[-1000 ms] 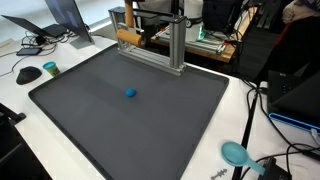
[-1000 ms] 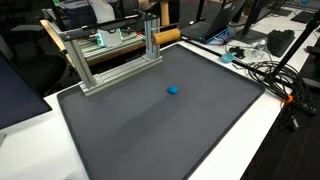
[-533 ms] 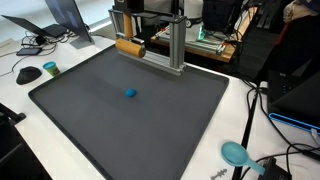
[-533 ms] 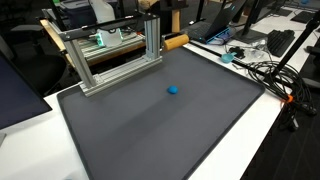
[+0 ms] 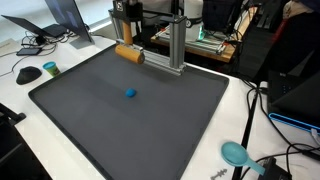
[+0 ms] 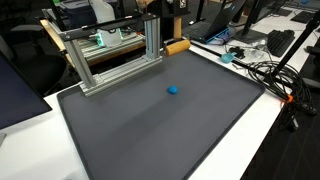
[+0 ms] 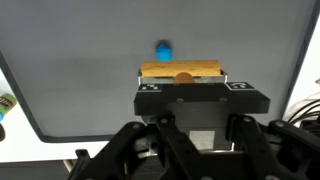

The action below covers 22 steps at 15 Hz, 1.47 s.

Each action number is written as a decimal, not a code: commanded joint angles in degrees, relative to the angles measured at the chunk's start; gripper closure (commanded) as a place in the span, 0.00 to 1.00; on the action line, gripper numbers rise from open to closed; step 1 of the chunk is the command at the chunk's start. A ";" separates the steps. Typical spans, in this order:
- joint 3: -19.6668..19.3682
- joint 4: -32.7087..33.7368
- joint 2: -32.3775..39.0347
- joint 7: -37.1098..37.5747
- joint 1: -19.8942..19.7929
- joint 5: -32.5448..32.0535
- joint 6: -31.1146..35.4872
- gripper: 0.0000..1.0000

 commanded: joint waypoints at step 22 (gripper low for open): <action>-2.77 6.87 18.49 3.36 0.52 2.14 6.43 0.78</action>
